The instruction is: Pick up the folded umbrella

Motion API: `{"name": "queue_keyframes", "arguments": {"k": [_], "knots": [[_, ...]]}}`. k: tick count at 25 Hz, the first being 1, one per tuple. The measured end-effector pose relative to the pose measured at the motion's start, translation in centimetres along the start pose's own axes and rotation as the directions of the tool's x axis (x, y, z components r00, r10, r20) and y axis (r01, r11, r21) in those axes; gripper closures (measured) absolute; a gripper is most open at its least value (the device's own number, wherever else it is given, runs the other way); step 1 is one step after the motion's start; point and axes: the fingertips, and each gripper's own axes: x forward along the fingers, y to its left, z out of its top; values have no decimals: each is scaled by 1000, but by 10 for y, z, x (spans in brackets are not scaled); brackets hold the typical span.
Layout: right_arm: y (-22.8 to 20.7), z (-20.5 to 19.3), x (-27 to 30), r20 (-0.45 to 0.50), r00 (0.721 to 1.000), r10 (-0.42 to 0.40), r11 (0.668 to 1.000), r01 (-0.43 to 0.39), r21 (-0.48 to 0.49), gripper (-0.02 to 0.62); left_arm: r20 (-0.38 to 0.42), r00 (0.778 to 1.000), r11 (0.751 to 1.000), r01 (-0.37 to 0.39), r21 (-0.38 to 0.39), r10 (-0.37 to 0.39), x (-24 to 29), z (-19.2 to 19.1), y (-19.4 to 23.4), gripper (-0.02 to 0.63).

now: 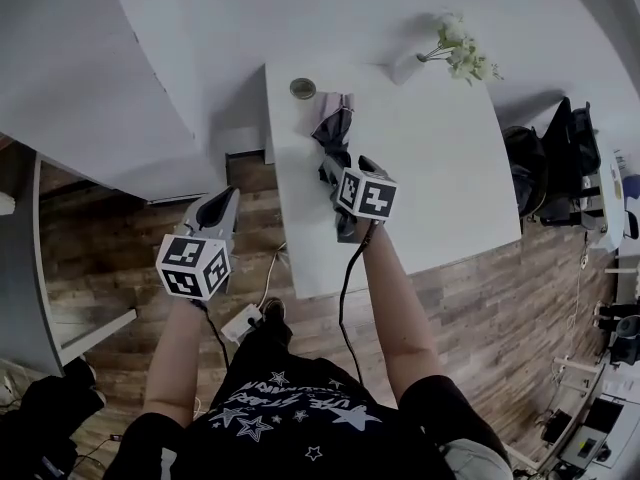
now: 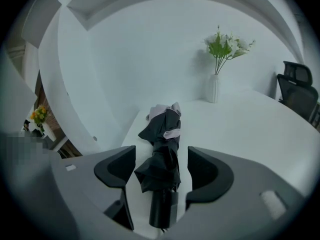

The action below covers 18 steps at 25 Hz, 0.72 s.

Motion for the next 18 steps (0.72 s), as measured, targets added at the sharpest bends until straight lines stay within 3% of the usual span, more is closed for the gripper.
{"name": "queue_keyframes", "arguments": {"k": [8, 18], "knots": [[-2, -5, 33, -54, 998, -45, 999, 46, 22, 258, -9, 1000, 1000, -10, -18, 10, 5, -4, 14, 603], [-3, -7, 53, -108, 991, -77, 997, 75, -26, 298, -40, 999, 999, -21, -26, 20, -2, -16, 13, 603]]}}
